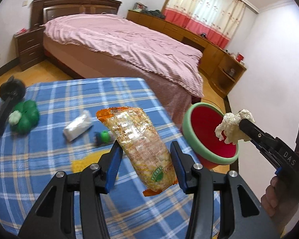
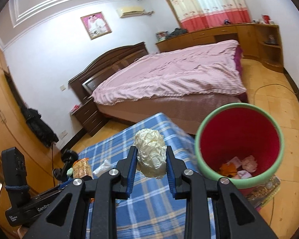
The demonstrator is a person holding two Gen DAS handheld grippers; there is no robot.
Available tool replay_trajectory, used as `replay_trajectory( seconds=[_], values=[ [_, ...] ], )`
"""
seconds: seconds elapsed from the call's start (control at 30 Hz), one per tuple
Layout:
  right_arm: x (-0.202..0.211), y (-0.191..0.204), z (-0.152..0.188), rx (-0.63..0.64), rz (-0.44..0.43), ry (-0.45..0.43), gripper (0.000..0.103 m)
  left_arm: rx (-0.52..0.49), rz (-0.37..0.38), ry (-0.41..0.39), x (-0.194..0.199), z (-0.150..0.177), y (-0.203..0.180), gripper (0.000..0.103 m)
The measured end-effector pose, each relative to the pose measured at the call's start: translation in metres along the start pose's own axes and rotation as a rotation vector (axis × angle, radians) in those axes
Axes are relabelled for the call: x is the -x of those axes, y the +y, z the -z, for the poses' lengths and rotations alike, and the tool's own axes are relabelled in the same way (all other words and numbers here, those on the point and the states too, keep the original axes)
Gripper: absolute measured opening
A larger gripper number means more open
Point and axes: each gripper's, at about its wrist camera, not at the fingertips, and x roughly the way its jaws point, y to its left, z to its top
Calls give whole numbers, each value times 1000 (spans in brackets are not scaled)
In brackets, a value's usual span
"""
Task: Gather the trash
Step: 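Carry the snack bag and crumpled paper over the red bucket, then open both tools to drop the bag and paper into the bucket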
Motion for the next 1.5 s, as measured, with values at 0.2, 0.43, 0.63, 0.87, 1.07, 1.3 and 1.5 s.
replay_trajectory(
  seconds=[0.2,0.43,0.63,0.87,1.07,1.3,1.5],
  values=[
    [14,-38,-9,-73,63,-33,30,-73,34,14,-15,-8,-36,50],
    [13,-80,-18,-130,131,-36,30,-142,91,46,-45,-19,-78,50],
    [0,-114,-24,-155,187,-14,30,-202,151,89,-84,-25,-113,50],
    [-21,-151,-26,-180,228,26,31,-241,162,156,-132,-22,-145,50],
    [-34,-179,-20,-217,243,56,31,-263,165,201,-161,-15,-157,50],
    [-40,-195,-12,-251,249,72,35,-300,132,222,-178,-8,-163,50],
    [-41,-198,-9,-262,241,72,39,-276,128,245,-185,-6,-162,54]
  ],
)
